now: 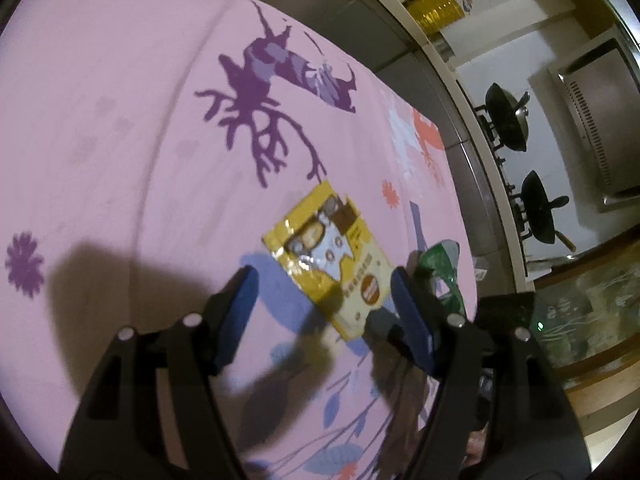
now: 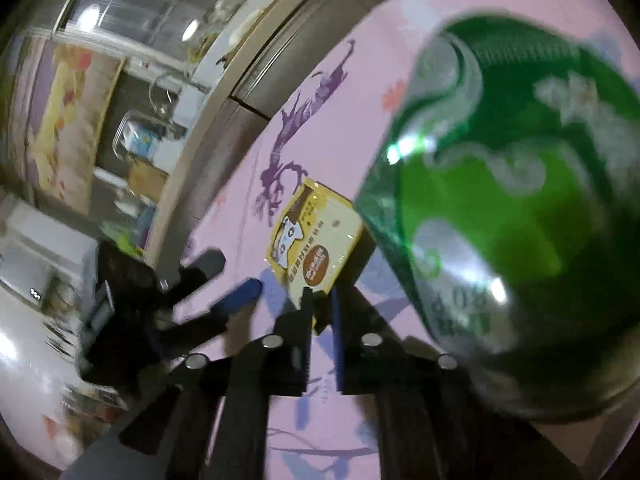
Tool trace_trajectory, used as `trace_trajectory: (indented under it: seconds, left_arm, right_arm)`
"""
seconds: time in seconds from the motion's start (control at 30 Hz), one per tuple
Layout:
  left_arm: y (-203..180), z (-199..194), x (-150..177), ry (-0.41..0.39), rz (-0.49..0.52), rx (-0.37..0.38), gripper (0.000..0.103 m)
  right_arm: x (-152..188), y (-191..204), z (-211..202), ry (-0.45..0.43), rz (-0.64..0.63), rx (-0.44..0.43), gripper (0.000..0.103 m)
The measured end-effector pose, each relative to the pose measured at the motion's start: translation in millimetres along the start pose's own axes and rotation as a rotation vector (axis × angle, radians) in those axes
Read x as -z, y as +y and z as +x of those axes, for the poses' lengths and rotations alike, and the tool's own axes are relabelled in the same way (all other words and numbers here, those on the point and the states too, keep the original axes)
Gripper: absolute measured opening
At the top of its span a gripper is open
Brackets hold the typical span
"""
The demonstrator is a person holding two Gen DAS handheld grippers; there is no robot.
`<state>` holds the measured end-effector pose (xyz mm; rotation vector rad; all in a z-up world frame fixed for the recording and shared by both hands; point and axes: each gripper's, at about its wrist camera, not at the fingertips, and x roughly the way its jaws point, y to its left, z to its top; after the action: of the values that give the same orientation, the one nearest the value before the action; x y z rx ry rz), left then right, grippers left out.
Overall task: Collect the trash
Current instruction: 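Grasp the yellow packet with the left gripper while the right lifts the green can, then lift the yellow packet off the cloth with the left gripper while the right holds the can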
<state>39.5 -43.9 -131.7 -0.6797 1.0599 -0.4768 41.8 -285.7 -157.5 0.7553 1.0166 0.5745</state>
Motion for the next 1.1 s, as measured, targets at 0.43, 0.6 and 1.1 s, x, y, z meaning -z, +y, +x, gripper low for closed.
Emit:
trace_trajectory:
  seconds: [0.43, 0.6, 1.1]
  left_arm:
    - [3.0, -0.1, 20.6, 0.026, -0.105, 0.169, 0.079]
    - [9.4, 4.5, 25.3, 0.026, -0.187, 0.299, 0.079]
    - [-7.8, 17.7, 32.1, 0.05, -0.154, 0.259, 0.016]
  right_arm:
    - [14.9, 28.6, -5.9, 0.079, 0.041, -0.166, 0.0]
    - [21.0, 25.9, -10.7, 0.105, 0.09, -0.211, 0.0]
    - [28.6, 28.6, -41.6, 0.068, 0.003, -0.133, 0.0]
